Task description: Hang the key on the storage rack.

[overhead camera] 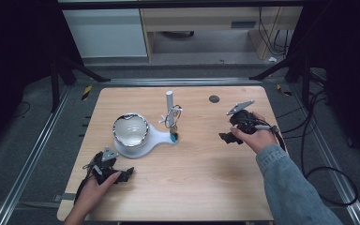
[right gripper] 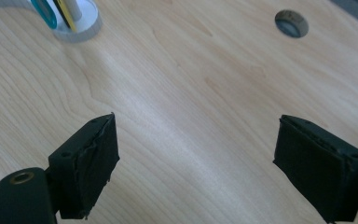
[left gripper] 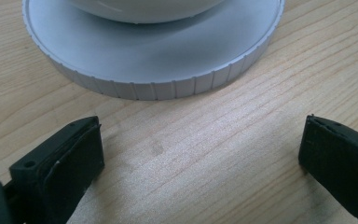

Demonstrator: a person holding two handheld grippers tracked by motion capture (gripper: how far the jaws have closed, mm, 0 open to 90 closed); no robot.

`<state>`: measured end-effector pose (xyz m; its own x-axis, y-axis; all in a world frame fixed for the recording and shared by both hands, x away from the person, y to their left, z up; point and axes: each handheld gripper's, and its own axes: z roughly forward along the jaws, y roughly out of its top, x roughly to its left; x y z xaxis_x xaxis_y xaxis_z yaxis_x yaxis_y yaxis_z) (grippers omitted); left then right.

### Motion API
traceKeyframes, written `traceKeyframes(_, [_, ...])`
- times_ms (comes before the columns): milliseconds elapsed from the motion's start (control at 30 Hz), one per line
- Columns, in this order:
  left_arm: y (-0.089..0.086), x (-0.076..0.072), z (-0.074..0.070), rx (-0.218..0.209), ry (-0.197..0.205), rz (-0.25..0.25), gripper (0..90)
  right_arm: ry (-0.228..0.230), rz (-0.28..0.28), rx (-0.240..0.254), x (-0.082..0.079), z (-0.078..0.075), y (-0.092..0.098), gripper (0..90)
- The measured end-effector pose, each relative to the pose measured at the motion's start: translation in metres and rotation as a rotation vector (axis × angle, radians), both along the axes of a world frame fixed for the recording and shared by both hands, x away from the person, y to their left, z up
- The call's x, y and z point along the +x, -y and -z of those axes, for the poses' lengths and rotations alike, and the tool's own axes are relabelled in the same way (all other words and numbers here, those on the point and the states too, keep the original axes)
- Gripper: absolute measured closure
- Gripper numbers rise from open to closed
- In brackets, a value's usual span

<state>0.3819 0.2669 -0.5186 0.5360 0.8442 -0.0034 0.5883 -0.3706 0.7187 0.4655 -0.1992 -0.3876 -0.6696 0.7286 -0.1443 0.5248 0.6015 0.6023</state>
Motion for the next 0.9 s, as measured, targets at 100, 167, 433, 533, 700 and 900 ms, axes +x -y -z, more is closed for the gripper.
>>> traceKeyframes(100, [0.000, 0.000, 0.000, 0.000, 0.000, 0.000, 0.0, -0.015, 0.003, 0.000, -0.002, 0.011, 0.002, 13.8])
traceKeyframes(167, [0.000, 0.000, 0.000, 0.000, 0.000, 0.000, 0.0, -0.021, 0.008, 0.002, -0.004, 0.017, 0.004, 13.9])
traceKeyframes(433, [0.000, 0.000, 0.000, 0.000, 0.000, 0.000, 0.0, -0.059, 0.018, 0.010, -0.008, 0.043, 0.011, 14.0])
traceKeyframes(533, [0.000, 0.000, 0.000, -0.001, 0.002, 0.001, 0.0, -0.070, 0.029, 0.019, -0.009, 0.053, 0.014, 14.1])
traceKeyframes(700, [0.000, 0.000, 0.000, -0.001, 0.002, 0.001, 0.0, -0.082, 0.035, 0.035, -0.012, 0.070, 0.016, 14.1])
traceKeyframes(900, [0.000, 0.000, 0.000, -0.001, 0.002, 0.001, 0.0, -0.073, 0.051, 0.059, -0.014, 0.081, 0.022, 14.1])
